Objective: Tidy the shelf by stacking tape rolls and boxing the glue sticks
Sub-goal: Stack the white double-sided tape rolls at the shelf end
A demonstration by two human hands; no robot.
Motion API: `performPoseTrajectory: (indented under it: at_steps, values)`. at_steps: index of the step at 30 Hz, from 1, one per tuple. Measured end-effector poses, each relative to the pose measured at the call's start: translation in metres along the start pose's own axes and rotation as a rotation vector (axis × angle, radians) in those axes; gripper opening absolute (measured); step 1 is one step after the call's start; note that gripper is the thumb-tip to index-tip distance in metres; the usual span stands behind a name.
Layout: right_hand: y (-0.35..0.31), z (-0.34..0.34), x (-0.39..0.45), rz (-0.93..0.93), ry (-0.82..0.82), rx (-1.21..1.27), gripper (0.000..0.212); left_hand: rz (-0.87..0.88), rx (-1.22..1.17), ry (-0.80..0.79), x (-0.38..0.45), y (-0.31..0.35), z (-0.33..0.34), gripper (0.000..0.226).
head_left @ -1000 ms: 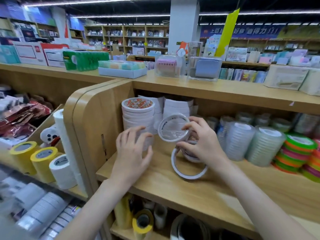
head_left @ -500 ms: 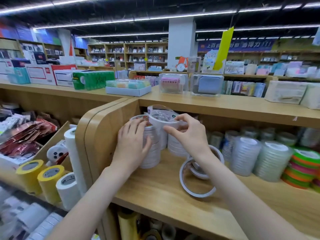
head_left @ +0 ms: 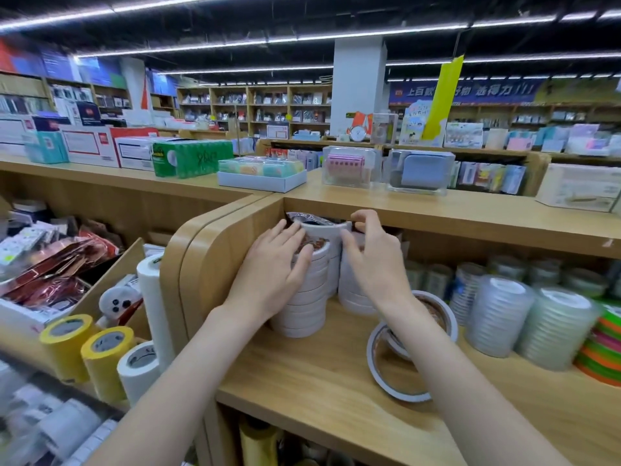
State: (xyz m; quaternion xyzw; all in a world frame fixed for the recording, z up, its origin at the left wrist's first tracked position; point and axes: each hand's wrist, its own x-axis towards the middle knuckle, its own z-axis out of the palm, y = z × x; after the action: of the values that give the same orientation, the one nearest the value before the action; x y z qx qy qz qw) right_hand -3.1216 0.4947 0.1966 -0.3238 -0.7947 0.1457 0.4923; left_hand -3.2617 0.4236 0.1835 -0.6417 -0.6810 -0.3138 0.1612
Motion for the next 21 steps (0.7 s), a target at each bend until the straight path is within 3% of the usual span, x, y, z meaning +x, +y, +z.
performPoseTrajectory:
  at_steps: [2,4,7,14,21]
  values:
    - [0.005,-0.004,-0.005,-0.071,-0.026,0.036,0.028,-0.028,0.015,-0.063,0.007,0.000,0.000,0.059]
    - [0.009,-0.003,-0.006,-0.068,-0.164,0.086,0.035,-0.070,-0.004,-0.139,0.018,0.002,-0.001,0.052]
    - [0.012,0.001,-0.003,0.043,-0.370,0.202,0.042,-0.117,0.020,-0.228,0.033,0.009,-0.007,0.055]
    - [0.012,0.011,0.016,0.293,-0.594,0.233,0.060,-0.133,0.007,-0.230,0.037,0.005,-0.009,0.056]
    - [0.028,-0.015,-0.002,0.309,-0.540,0.349,0.049,-0.076,-0.030,-0.153,0.027,0.007,-0.010,0.050]
